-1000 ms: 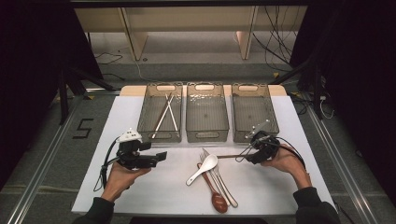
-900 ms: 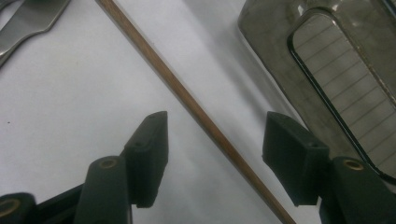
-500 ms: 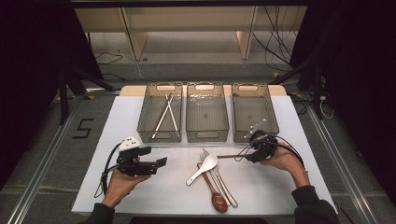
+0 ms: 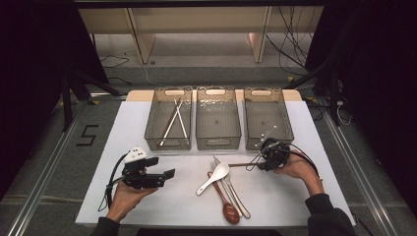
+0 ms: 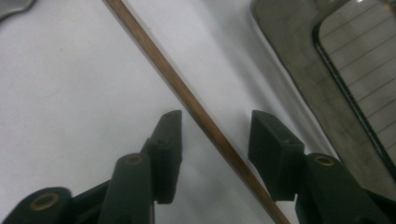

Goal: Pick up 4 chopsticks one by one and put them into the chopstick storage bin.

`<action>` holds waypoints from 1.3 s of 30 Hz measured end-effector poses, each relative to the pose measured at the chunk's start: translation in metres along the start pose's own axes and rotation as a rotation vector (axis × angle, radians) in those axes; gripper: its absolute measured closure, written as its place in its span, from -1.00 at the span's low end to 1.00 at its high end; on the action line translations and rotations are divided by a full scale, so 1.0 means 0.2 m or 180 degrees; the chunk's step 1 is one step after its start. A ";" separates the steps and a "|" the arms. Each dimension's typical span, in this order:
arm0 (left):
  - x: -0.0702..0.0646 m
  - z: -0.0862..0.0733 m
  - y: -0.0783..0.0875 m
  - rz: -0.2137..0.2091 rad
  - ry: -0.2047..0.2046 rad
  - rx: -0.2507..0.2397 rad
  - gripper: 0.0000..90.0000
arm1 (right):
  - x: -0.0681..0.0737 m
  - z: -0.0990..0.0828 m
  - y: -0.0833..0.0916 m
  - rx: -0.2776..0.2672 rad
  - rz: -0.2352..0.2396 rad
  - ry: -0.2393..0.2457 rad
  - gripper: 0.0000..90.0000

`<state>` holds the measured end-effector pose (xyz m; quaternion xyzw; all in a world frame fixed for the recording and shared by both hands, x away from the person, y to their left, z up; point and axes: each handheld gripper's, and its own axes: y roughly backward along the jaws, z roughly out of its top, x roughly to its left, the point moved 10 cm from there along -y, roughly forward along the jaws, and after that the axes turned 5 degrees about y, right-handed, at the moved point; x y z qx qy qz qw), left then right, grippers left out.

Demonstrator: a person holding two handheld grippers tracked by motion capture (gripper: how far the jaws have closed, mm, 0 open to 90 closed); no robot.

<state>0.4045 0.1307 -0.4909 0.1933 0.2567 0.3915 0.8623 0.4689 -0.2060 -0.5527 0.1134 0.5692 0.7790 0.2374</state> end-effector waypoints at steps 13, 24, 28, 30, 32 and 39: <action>0.00 0.00 0.00 0.0006 -0.0025 0.0027 -0.61 | 0.07 -0.06 0.03 0.0412 0.0106 0.0184 0.64; 0.00 -0.01 0.00 0.0019 -0.0029 0.0038 -0.61 | 0.13 -0.11 0.05 0.0654 0.0151 0.0397 0.77; 0.00 -0.01 0.00 0.0023 -0.0031 0.0042 -0.61 | 0.15 -0.11 0.06 0.0702 0.0170 0.0467 0.83; 0.00 -0.01 0.00 0.0025 -0.0039 0.0042 -0.61 | 0.15 -0.12 0.06 0.0719 0.0182 0.0493 0.87; 0.00 -0.01 0.00 0.0029 -0.0033 0.0048 -0.61 | 0.15 -0.12 0.06 0.0730 0.0183 0.0551 0.89; 0.00 -0.01 0.00 0.0024 -0.0039 0.0050 -0.60 | 0.16 -0.12 0.07 0.0687 0.0162 0.0603 0.90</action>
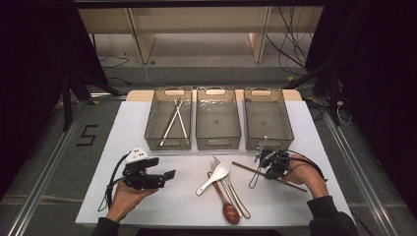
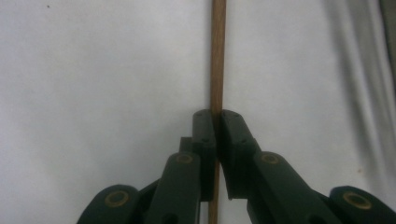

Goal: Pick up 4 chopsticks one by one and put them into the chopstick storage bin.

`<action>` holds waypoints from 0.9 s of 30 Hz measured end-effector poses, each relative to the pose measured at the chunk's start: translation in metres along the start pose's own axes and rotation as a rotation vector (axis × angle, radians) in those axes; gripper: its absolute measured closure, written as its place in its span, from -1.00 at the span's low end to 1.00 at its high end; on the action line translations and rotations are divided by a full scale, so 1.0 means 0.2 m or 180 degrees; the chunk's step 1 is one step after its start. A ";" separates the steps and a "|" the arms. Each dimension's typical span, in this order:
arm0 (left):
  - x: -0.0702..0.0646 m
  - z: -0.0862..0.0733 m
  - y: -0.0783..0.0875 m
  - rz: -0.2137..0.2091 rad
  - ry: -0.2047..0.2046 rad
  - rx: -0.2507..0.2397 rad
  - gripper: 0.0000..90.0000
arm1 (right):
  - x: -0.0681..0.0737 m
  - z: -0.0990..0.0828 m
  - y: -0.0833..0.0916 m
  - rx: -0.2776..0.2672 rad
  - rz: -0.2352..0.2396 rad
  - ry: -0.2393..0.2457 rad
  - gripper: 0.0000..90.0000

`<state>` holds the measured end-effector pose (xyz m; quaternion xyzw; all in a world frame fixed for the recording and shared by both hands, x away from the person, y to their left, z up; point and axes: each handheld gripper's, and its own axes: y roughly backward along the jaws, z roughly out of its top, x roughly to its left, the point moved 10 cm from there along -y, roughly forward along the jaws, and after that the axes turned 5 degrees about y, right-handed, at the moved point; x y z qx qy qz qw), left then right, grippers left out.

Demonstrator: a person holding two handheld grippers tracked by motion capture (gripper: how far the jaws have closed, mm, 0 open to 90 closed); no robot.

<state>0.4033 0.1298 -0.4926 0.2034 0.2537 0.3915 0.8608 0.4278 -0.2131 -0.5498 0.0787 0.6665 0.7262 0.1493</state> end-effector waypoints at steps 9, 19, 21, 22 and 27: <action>-0.01 0.00 0.00 -0.0021 -0.0029 0.0052 -0.60 | 0.03 0.13 0.19 -0.0467 -0.0309 0.0145 0.90; -0.11 0.02 -0.01 -0.0171 -0.0230 0.0315 -0.59 | 0.20 0.32 0.24 -0.0610 -0.0335 0.0565 0.90; -0.15 0.03 -0.01 -0.0224 -0.0309 0.0371 -0.57 | 0.23 0.34 0.24 -0.0596 -0.0310 0.0657 0.90; -0.17 0.04 -0.02 -0.0261 -0.0343 0.0417 -0.56 | 0.25 0.36 0.24 -0.0601 -0.0302 0.0711 0.90; -0.27 0.05 -0.04 -0.0418 -0.0534 0.0603 -0.51 | 0.31 0.41 0.25 -0.0621 -0.0274 0.0884 0.90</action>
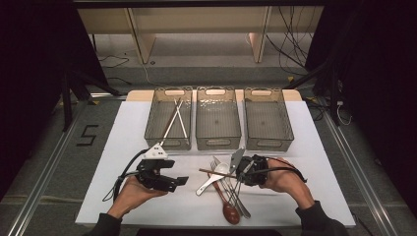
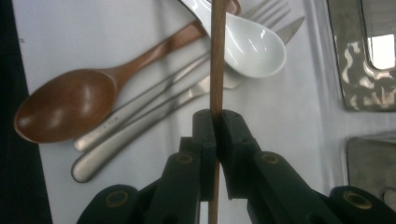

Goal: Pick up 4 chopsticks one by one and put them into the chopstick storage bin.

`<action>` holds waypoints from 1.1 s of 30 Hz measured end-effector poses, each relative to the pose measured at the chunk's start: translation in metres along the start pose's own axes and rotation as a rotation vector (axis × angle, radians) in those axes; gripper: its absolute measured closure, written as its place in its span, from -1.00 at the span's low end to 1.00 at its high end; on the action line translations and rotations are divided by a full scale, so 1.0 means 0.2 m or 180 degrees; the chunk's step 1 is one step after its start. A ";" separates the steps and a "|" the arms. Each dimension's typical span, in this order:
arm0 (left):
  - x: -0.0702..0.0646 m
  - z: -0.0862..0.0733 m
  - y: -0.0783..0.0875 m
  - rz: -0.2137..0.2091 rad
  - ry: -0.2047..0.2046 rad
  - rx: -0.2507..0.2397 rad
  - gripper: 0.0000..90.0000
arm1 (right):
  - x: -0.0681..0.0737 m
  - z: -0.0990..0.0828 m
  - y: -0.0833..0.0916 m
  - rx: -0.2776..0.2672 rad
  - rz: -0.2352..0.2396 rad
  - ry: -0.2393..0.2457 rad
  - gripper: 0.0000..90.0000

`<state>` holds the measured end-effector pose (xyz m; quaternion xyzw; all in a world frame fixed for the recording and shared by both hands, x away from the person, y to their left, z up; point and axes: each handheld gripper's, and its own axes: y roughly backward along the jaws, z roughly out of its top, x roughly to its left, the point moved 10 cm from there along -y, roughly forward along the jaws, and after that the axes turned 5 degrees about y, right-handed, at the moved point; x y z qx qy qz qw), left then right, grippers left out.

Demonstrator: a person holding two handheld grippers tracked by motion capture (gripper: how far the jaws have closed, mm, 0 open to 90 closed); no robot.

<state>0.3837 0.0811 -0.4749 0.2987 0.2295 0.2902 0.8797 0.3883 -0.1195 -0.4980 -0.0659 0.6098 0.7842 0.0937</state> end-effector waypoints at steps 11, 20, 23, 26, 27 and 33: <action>-0.12 0.00 -0.10 -0.0197 -0.0496 0.0370 -0.26 | 0.07 0.05 -0.02 -0.0011 0.0111 0.0165 0.90; -0.18 -0.03 -0.17 -0.0314 -0.0835 0.0693 -0.01 | 0.10 0.09 -0.03 0.0029 0.0161 0.0283 0.90; -0.19 -0.05 -0.20 -0.0363 -0.0912 0.0777 0.08 | 0.11 0.09 -0.03 0.0033 0.0170 0.0298 0.90; -0.20 -0.06 -0.21 -0.0366 -0.0966 0.0849 0.19 | 0.12 0.10 -0.04 0.0014 0.0163 0.0345 0.90; -0.20 -0.06 -0.22 -0.0384 -0.0992 0.0870 0.22 | 0.12 0.10 -0.04 0.0031 0.0178 0.0367 0.90; -0.23 -0.08 -0.25 -0.0461 -0.1122 0.1051 0.38 | 0.14 0.11 -0.05 0.0018 0.0197 0.0433 0.90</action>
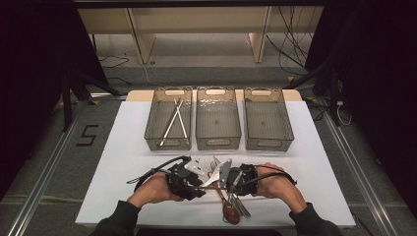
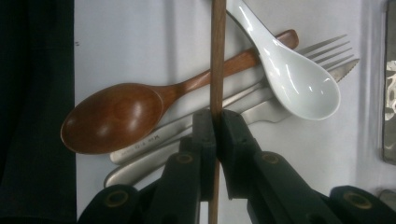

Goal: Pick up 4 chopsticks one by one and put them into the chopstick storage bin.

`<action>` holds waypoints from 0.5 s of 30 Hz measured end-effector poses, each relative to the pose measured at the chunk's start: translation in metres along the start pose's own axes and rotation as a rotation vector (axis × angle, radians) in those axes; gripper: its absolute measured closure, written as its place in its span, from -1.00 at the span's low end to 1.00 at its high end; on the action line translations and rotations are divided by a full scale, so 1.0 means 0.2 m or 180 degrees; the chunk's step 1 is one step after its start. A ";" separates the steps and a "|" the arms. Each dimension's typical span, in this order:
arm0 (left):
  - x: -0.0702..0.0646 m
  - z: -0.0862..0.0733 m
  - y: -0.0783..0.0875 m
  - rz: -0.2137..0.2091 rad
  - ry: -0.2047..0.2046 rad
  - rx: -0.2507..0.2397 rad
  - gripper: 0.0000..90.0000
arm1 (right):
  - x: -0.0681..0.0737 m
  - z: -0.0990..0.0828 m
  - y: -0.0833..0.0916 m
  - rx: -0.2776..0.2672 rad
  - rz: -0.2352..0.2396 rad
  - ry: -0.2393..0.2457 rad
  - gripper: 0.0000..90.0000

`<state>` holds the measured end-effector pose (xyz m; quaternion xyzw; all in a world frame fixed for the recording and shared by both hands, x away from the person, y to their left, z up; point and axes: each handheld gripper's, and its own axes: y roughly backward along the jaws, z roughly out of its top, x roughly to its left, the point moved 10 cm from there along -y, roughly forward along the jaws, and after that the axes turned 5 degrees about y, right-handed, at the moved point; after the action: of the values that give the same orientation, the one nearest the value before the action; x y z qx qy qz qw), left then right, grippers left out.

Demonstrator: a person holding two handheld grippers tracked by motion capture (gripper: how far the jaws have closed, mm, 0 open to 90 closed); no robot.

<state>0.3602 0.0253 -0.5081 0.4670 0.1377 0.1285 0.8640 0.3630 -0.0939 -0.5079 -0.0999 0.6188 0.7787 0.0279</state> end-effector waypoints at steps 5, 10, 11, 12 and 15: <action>0.00 0.00 -0.01 -0.0004 -0.0012 0.0046 0.54 | 0.01 0.01 0.00 -0.0014 0.0016 0.0059 0.90; -0.02 -0.01 -0.02 -0.0084 -0.0075 0.0101 0.71 | 0.02 0.02 -0.01 -0.0032 0.0020 0.0112 0.90; -0.02 -0.01 -0.02 -0.0095 -0.0089 0.0104 0.72 | 0.02 0.01 -0.01 -0.0022 0.0026 0.0126 0.90; -0.03 -0.02 -0.02 -0.0122 -0.0123 0.0123 0.74 | 0.02 0.01 -0.01 -0.0016 0.0027 0.0178 0.90; -0.04 -0.03 -0.02 -0.0158 -0.0170 0.0156 0.78 | 0.03 0.02 -0.01 -0.0003 0.0037 0.0195 0.89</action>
<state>0.3516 0.0251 -0.5128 0.4877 0.1291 0.0910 0.8586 0.3563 -0.0911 -0.5096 -0.1201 0.6195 0.7757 0.0044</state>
